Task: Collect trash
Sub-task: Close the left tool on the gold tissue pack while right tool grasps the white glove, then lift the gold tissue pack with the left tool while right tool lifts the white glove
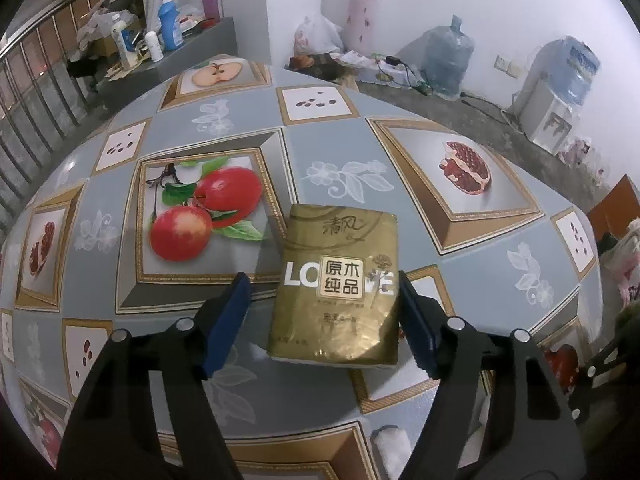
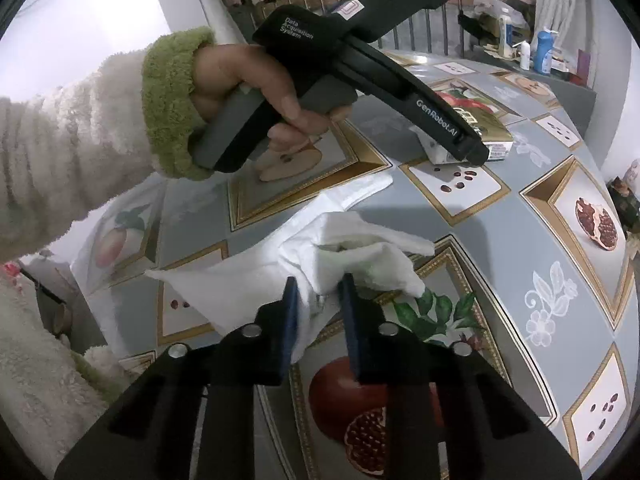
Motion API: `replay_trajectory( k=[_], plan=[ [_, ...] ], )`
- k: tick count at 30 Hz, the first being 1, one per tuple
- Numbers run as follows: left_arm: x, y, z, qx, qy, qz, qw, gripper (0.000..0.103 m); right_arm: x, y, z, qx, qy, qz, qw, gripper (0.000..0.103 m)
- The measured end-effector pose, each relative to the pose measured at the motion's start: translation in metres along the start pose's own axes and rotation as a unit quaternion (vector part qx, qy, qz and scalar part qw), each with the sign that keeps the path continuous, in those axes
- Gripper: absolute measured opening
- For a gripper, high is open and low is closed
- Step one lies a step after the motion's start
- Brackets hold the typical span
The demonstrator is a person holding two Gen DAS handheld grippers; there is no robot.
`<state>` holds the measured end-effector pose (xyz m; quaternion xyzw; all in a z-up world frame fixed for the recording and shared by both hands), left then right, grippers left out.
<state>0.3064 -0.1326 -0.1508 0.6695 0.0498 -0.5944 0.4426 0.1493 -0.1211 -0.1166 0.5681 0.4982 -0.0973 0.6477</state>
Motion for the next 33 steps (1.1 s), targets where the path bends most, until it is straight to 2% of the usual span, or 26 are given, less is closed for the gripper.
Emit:
replay_trajectory(
  k=[3, 9, 15, 19, 25, 33],
  plan=[
    [0.0, 0.001, 0.0, 0.002, 0.008, 0.003, 1.0, 0.065, -0.001, 0.0, 0.0, 0.001, -0.002, -0.001, 1.0, 0.015],
    [-0.003, 0.002, -0.007, -0.015, 0.018, 0.009, 0.9997, 0.05, -0.007, -0.005, 0.007, 0.007, -0.014, -0.002, 1.0, 0.013],
    [-0.008, 0.0, -0.027, -0.06, 0.032, 0.015, 0.9976, 0.049, -0.022, -0.019, 0.032, 0.037, -0.043, -0.003, 0.998, 0.012],
    [-0.018, -0.012, -0.042, -0.099, 0.045, 0.016, 0.994, 0.049, -0.04, -0.032, 0.064, 0.075, -0.081, -0.003, 0.994, 0.012],
    [-0.05, -0.057, -0.06, -0.199, 0.073, 0.015, 0.9771, 0.049, -0.065, -0.052, 0.107, 0.139, -0.124, 0.01, 0.982, 0.012],
    [-0.099, -0.139, -0.032, -0.294, 0.084, 0.038, 0.9515, 0.05, -0.078, -0.055, 0.135, 0.16, -0.147, 0.023, 0.976, 0.012]
  ],
)
Point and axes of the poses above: each gripper's, at about its wrist camera, not at the fingertips, and x roughly the way its jaws point, z to its right, y to its top, the point moved 9 cm from there along x, roughly the way its jaws point, and after that the axes turned 8 degrees about -x, right-handed, at the moved point
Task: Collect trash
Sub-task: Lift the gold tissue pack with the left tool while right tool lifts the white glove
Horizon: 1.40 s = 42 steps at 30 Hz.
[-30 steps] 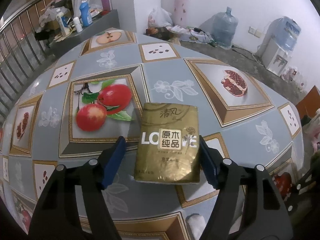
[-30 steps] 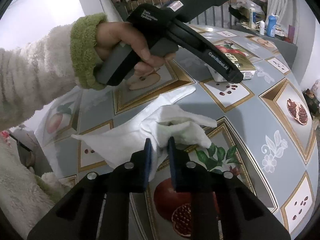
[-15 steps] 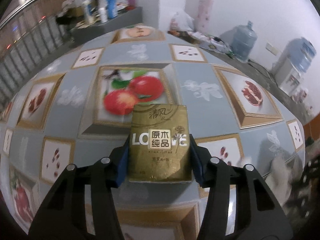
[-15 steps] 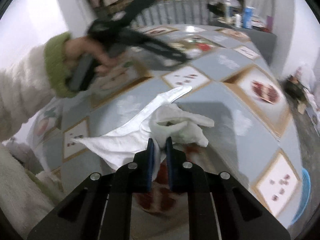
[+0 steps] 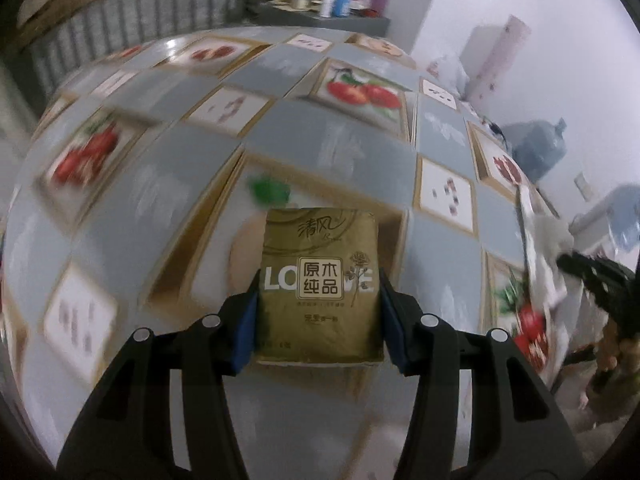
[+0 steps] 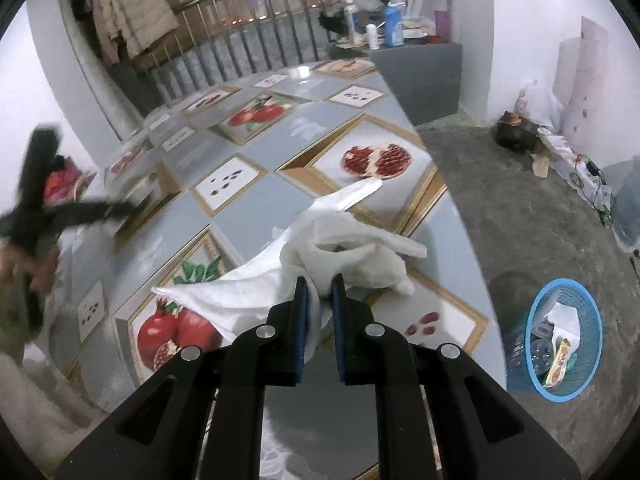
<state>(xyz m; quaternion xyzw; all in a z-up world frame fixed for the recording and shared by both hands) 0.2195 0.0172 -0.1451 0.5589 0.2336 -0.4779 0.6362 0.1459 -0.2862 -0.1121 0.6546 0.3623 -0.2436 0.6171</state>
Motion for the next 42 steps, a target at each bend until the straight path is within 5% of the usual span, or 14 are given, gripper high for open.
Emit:
replay_trajectory(
  k=[4, 9, 15, 21, 33, 42],
  plan=[
    [-0.017, -0.029, 0.001, -0.026, 0.004, 0.007, 0.9996, 0.057, -0.007, 0.006, 0.011, 0.041, 0.018, 0.01, 0.999, 0.019],
    [-0.029, -0.044, 0.006, -0.055, -0.012, 0.01, 0.9983, 0.068, -0.038, 0.01, 0.018, 0.076, 0.024, 0.047, 0.996, 0.05],
    [-0.036, -0.048, 0.008, -0.037, 0.009, 0.025, 0.9989, 0.073, -0.049, -0.005, 0.02, 0.134, 0.046, 0.028, 0.989, 0.054],
    [-0.029, -0.048, 0.005, -0.018, 0.046, 0.026, 0.9984, 0.073, -0.029, -0.024, 0.015, 0.203, 0.077, -0.01, 0.976, 0.055],
    [-0.02, -0.051, 0.005, 0.014, 0.1, 0.033, 0.9944, 0.073, 0.0, -0.014, 0.006, 0.168, 0.013, -0.019, 0.986, 0.054],
    [-0.022, -0.049, 0.007, 0.014, 0.1, 0.041, 0.9941, 0.058, 0.002, -0.015, 0.012, 0.143, -0.028, -0.028, 0.989, 0.018]
  ],
)
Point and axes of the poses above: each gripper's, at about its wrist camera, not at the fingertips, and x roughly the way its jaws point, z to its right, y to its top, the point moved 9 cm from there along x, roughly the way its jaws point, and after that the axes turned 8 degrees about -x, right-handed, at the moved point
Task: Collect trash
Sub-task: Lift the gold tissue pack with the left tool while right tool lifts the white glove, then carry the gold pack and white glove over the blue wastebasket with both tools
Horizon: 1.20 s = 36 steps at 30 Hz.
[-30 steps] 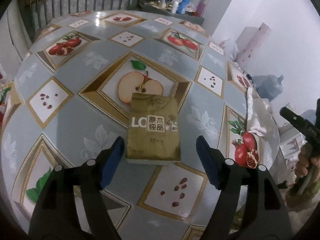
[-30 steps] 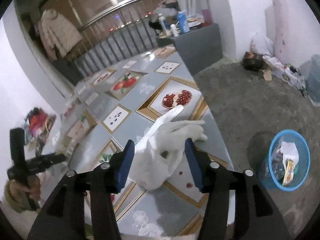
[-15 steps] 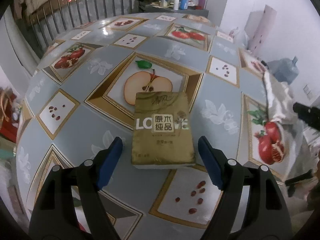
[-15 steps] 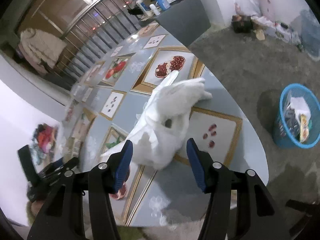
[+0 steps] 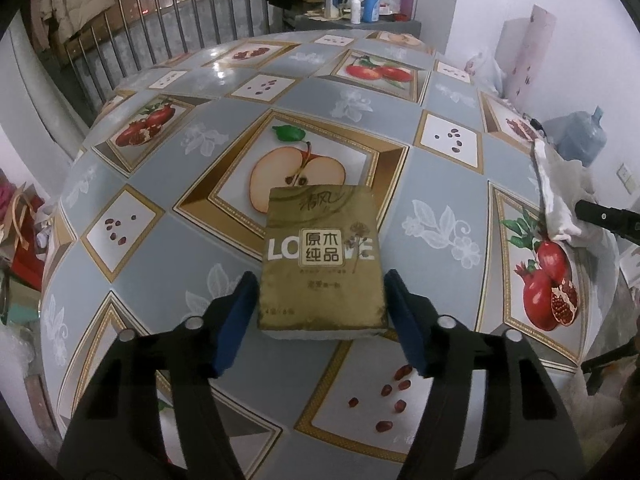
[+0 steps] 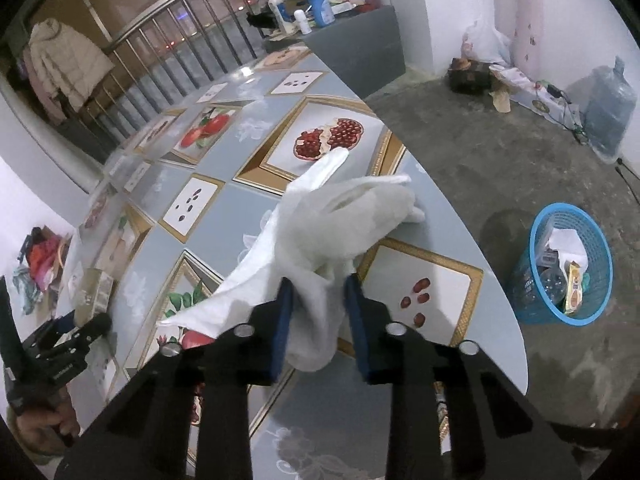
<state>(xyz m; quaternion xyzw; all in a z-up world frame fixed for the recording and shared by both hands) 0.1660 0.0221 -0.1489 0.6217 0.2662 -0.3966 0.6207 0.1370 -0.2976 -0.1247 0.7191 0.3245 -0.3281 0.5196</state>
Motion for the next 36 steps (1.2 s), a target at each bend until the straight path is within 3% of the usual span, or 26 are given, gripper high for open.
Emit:
replay_trajectory(
  k=[6, 21, 31, 36],
  plan=[
    [-0.002, 0.0, 0.0, 0.001, -0.002, 0.001, 1.0, 0.05, -0.004, -0.001, 0.001, 0.007, 0.01, 0.004, 1.0, 0.009],
    [-0.015, 0.003, -0.002, 0.007, 0.006, 0.021, 0.9997, 0.05, -0.031, 0.019, -0.011, -0.008, 0.028, 0.045, 0.999, 0.006],
    [-0.031, 0.016, 0.006, 0.023, 0.007, 0.048, 0.9986, 0.05, -0.064, 0.043, -0.018, -0.025, 0.032, 0.095, 0.995, 0.006],
    [-0.039, 0.031, 0.024, 0.034, -0.017, 0.057, 0.9976, 0.05, -0.092, 0.059, -0.001, -0.016, 0.016, 0.136, 0.99, 0.006]
  ],
)
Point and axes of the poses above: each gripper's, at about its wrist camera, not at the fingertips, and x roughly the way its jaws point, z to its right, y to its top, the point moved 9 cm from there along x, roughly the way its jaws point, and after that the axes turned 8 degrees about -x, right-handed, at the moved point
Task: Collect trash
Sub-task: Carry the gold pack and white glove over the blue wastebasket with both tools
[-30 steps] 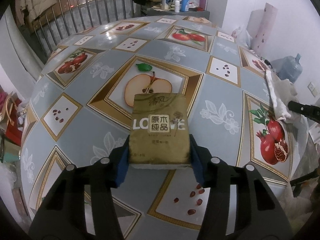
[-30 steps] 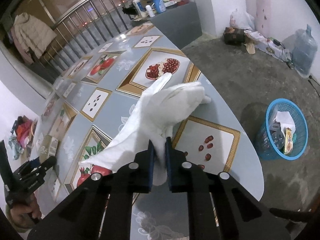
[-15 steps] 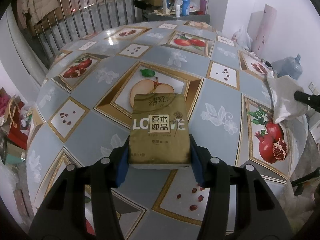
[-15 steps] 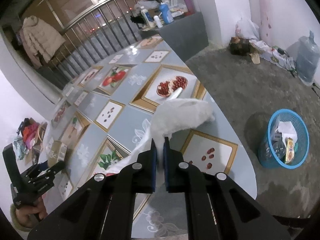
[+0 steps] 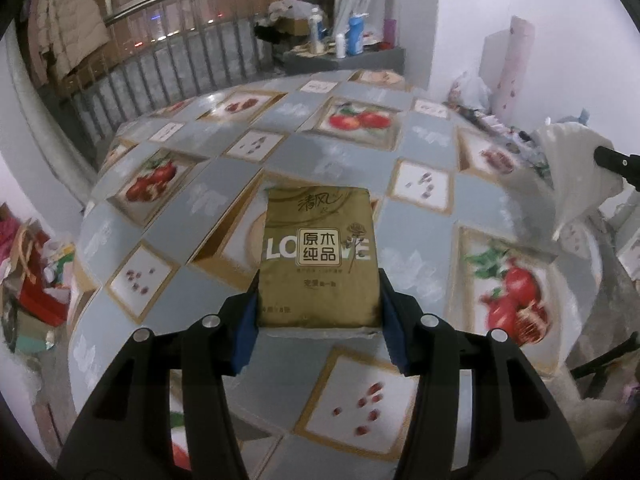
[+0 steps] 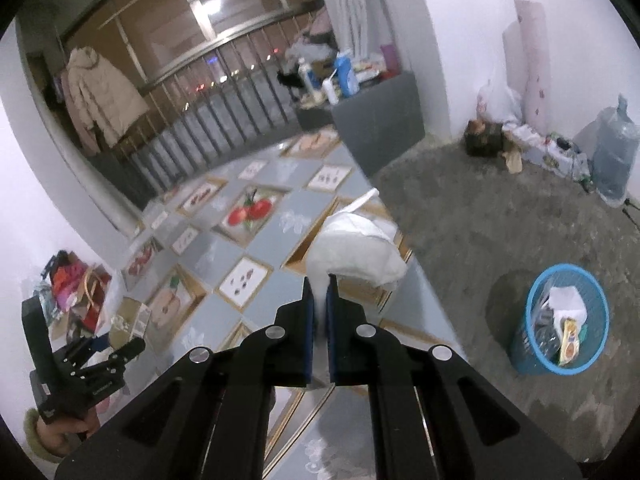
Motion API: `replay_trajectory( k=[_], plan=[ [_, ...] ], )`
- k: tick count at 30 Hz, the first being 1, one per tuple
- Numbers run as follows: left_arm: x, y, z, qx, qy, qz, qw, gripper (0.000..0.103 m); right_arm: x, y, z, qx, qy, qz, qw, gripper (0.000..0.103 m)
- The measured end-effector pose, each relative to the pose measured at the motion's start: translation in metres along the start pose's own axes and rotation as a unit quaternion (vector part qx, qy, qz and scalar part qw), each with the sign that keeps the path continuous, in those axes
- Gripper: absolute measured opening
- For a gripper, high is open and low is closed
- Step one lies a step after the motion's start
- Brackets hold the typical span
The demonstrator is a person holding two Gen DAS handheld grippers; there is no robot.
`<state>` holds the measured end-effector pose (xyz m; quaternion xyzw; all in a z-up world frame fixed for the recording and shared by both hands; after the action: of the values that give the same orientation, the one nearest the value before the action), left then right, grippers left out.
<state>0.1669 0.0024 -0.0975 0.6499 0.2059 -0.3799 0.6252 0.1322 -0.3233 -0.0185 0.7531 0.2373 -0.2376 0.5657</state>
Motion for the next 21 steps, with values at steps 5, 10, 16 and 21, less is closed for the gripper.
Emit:
replay_trajectory(
  k=[5, 10, 16, 21],
  plan=[
    [-0.009, 0.037, 0.046, 0.027, -0.071, 0.025, 0.9968, 0.05, -0.034, 0.022, 0.048, 0.019, -0.061, 0.041, 0.997, 0.006],
    [-0.011, 0.08, 0.137, 0.081, -0.185, 0.024, 0.9791, 0.05, -0.082, 0.028, 0.124, 0.065, -0.148, 0.08, 0.984, 0.006],
    [0.003, 0.099, 0.266, 0.156, -0.289, -0.028, 0.9441, 0.05, -0.112, -0.006, 0.218, 0.137, -0.216, 0.074, 0.964, 0.006],
    [0.043, 0.089, 0.378, 0.199, -0.34, -0.115, 0.9117, 0.05, -0.094, -0.047, 0.285, 0.201, -0.222, 0.034, 0.953, 0.006]
  ],
)
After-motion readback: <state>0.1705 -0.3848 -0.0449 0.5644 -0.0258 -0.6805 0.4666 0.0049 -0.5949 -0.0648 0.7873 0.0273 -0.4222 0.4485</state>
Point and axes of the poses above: each gripper's, at about its wrist camera, not at the fingertips, and x roughly the way its jaws point, z to its right, y to its top, the point moved 9 cm from there along x, roughly the way its jaws point, and after that the axes turned 8 degrees about -x, right-handed, at the moved point
